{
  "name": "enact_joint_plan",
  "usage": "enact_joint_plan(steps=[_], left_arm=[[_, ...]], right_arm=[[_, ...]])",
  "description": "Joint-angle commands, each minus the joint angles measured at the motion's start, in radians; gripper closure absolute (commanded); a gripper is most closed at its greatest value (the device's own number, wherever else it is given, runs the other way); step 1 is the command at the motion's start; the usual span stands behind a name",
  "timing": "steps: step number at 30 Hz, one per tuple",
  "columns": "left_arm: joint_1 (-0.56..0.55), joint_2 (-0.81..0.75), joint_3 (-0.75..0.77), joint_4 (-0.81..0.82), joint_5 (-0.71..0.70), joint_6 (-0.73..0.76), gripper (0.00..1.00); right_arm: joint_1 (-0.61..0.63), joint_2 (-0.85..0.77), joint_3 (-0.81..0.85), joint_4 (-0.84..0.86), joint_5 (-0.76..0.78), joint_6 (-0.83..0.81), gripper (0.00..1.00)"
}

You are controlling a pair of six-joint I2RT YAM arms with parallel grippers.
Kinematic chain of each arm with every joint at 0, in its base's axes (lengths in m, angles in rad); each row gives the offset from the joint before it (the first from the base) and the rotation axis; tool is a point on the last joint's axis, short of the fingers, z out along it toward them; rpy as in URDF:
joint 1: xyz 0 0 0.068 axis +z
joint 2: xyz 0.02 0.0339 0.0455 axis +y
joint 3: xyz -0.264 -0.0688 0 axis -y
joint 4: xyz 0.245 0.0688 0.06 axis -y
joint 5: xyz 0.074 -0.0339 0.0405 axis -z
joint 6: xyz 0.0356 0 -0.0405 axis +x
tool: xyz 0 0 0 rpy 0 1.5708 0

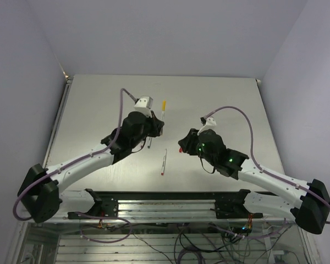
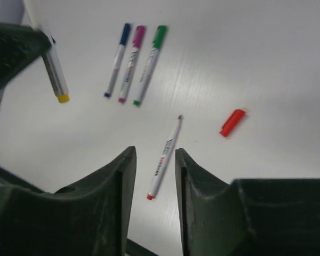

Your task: Insert the pens into the pen caps

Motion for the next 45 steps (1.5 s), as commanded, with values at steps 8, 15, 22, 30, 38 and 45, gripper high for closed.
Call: enact_joint_plan(steps=[8, 15, 22, 30, 38, 45], left_arm=[[0.010, 0.334, 0.168, -0.363, -0.091, 0.005, 0.93], [0.010, 0.466, 0.258, -0.405, -0.127, -0.010, 0.93], [0.029, 0.572, 0.333, -0.442, -0.153, -0.027, 0.93], [0.039, 0.642, 0.367, -0.467, -0.170, -0.021, 0.91], [0.041, 0.669, 0.362, -0.458, -0.159, -0.023, 0.85], [0.045, 0.687, 0.368, -0.463, -0.162, -0.016, 0.69]], right_arm=[[-0.006, -0.064, 0.071, -0.206, 0.399, 0.047, 0.30], [-0.006, -0.053, 0.108, -0.303, 0.469, 0.088, 0.35], [-0.007, -0.093, 0.066, -0.266, 0.431, 0.112, 0.44], [-0.007, -0.112, 0.066, -0.247, 0.414, 0.061, 0.43], [-0.007, -0.079, 0.071, -0.240, 0.403, 0.047, 0.42], [-0.006, -0.109, 0.053, -0.219, 0.414, 0.040, 0.40]])
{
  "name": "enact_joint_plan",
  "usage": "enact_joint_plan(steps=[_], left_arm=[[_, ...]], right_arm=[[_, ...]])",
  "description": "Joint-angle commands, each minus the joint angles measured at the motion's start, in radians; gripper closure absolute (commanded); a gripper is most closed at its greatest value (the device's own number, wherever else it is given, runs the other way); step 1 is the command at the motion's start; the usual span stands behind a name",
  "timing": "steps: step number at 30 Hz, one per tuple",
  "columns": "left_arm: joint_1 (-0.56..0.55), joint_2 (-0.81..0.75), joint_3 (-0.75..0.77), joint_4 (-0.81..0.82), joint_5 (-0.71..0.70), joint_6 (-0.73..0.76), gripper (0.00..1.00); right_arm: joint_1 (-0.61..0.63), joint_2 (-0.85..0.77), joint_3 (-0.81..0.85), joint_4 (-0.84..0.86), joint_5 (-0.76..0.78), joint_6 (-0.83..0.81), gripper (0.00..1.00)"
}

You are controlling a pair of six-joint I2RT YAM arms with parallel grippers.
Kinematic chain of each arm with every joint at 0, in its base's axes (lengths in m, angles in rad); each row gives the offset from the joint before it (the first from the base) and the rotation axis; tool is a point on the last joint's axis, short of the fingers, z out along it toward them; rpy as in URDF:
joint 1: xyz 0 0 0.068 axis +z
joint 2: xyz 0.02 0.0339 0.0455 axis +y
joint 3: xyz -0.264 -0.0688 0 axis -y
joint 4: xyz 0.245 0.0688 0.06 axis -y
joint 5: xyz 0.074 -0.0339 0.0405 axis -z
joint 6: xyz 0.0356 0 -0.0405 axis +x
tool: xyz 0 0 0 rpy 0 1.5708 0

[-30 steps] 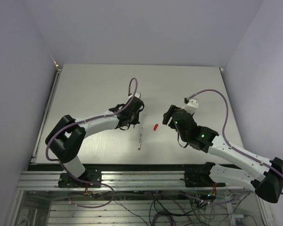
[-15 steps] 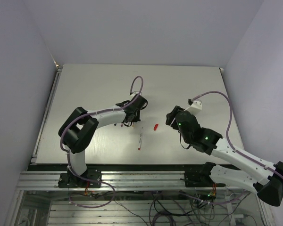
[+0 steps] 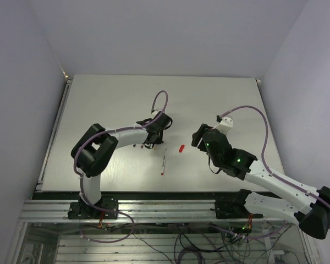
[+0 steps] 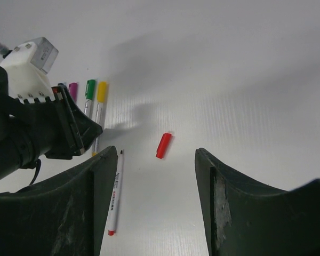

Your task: Insert the pens into the pen caps

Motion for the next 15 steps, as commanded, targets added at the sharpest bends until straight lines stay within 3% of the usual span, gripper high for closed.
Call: enact_joint_plan(steps=[1, 15], left_arm=[[0.006, 0.023, 0.034, -0.009, -0.012, 0.005, 0.68], [0.005, -0.059, 0.100, -0.073, -0.045, 0.047, 0.59]], right_arm=[[-0.002, -0.030, -0.016, 0.023, 0.026, -0.009, 0.40], [-0.002, -0.052, -0.042, 0.075, 0.056, -0.027, 0.37]])
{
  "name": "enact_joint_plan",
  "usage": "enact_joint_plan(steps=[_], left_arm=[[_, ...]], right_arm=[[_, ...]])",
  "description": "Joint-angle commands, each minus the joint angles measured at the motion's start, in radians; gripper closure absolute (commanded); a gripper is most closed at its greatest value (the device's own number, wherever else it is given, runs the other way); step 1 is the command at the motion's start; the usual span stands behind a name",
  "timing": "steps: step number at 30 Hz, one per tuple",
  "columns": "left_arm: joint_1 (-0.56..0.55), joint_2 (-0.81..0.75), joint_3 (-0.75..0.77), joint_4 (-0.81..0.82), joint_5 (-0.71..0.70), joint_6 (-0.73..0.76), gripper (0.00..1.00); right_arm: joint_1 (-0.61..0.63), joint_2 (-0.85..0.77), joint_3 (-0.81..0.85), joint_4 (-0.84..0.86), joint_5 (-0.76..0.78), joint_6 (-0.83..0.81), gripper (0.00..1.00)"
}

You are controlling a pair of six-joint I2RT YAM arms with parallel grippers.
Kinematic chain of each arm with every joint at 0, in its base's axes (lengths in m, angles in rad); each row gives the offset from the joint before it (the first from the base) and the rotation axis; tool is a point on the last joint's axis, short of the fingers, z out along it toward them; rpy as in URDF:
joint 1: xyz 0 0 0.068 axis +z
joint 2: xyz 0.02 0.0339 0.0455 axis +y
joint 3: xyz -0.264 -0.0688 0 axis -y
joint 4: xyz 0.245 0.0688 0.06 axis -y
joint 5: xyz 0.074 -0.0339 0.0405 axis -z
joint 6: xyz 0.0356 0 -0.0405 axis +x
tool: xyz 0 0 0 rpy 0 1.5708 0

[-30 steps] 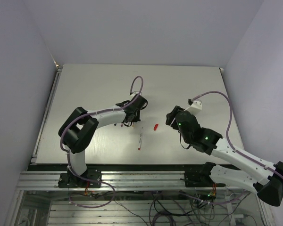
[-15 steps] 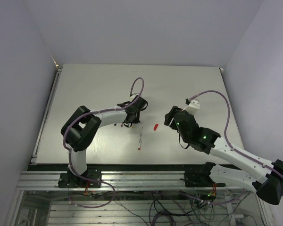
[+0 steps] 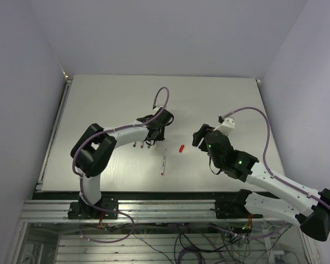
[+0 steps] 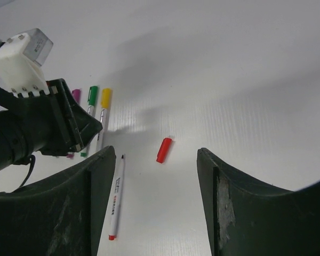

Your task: Insert the pens into the pen caps

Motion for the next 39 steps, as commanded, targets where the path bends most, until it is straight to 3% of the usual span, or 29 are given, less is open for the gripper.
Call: enact_joint_plan(steps=[1, 6, 11, 17, 20, 33, 39], left_arm=[[0.005, -0.077, 0.037, -0.038, -0.029, 0.025, 0.59], [-0.020, -0.141, -0.022, -0.035, -0.013, 0.015, 0.57], [-0.138, -0.188, -0.103, -0.075, -0.076, -0.022, 0.54], [-0.280, -0.219, -0.160, -0.128, -0.093, -0.100, 0.49], [-0.320, -0.219, -0.149, -0.171, -0.113, -0.126, 0.47], [-0.337, -0.094, -0.087, -0.216, -0.070, -0.113, 0.40], [-0.326, -0.049, -0.043, -0.258, -0.050, -0.093, 0.42]], right_arm=[[-0.002, -0.021, -0.022, 0.051, 0.054, -0.018, 0.37], [-0.016, 0.015, 0.009, 0.012, 0.082, 0.000, 0.37], [-0.078, 0.093, 0.048, -0.062, 0.066, 0.052, 0.36], [-0.244, 0.147, 0.035, -0.025, -0.089, 0.038, 0.36], [-0.263, 0.167, 0.033, -0.020, -0.109, 0.033, 0.36], [-0.263, 0.090, -0.044, 0.015, -0.140, 0.056, 0.38], [-0.264, 0.068, -0.064, 0.016, -0.140, 0.067, 0.38]])
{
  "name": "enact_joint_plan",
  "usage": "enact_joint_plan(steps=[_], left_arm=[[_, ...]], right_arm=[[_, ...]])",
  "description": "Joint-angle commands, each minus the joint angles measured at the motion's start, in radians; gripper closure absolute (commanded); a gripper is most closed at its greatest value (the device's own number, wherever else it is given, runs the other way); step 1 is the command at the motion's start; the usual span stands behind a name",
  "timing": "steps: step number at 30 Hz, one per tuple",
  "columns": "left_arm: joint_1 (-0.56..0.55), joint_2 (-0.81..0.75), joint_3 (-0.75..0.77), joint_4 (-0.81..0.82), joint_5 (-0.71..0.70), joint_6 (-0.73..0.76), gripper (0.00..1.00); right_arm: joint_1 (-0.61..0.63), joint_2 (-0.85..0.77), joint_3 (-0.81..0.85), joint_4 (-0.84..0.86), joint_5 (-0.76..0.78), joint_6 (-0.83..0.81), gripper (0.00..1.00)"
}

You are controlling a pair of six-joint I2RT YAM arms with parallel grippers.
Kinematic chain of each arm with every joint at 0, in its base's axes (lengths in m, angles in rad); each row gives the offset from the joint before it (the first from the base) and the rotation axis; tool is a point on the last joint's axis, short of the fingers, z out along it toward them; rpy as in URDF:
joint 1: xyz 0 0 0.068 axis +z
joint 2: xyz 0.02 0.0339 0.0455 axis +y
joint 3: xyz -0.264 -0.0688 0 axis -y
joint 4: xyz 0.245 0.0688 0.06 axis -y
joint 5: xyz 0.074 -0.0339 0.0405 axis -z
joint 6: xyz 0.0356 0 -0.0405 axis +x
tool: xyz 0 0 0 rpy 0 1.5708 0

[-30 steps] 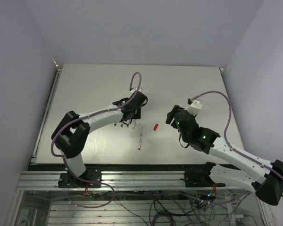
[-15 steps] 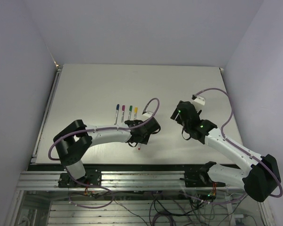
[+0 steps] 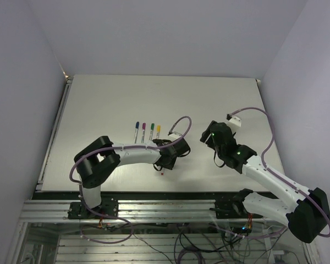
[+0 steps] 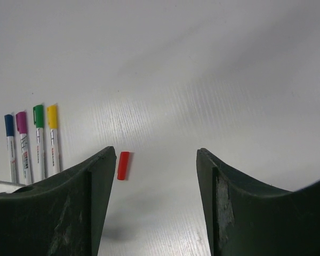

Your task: Insert the pens into the pen caps

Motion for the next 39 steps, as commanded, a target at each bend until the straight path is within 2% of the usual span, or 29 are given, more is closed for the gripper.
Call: enact_joint_plan(steps=[1, 11, 18, 21, 22, 28, 39], left_arm=[[0.014, 0.024, 0.048, -0.050, 0.034, 0.021, 0.42], [0.056, 0.073, 0.037, -0.038, 0.146, 0.035, 0.48], [0.058, 0.126, 0.004, -0.035, 0.234, 0.030, 0.72], [0.057, 0.127, -0.045, -0.005, 0.276, 0.028, 0.91], [0.056, 0.125, -0.061, 0.005, 0.291, 0.028, 0.93], [0.056, 0.092, -0.121, 0.055, 0.314, 0.026, 0.93], [0.067, -0.110, -0.121, -0.032, 0.263, 0.043, 0.93]], right_arm=[[-0.004, -0.027, -0.026, 0.022, -0.001, 0.017, 0.38], [-0.003, -0.039, -0.033, 0.023, -0.013, -0.004, 0.38], [-0.003, -0.040, -0.021, -0.004, -0.037, 0.021, 0.39], [-0.004, -0.039, -0.017, -0.012, -0.054, 0.020, 0.39], [-0.004, -0.036, -0.016, -0.012, -0.060, 0.016, 0.38], [-0.004, 0.028, -0.007, -0.043, -0.083, 0.024, 0.41], [0.052, 0.222, 0.061, -0.068, -0.088, 0.031, 0.48]])
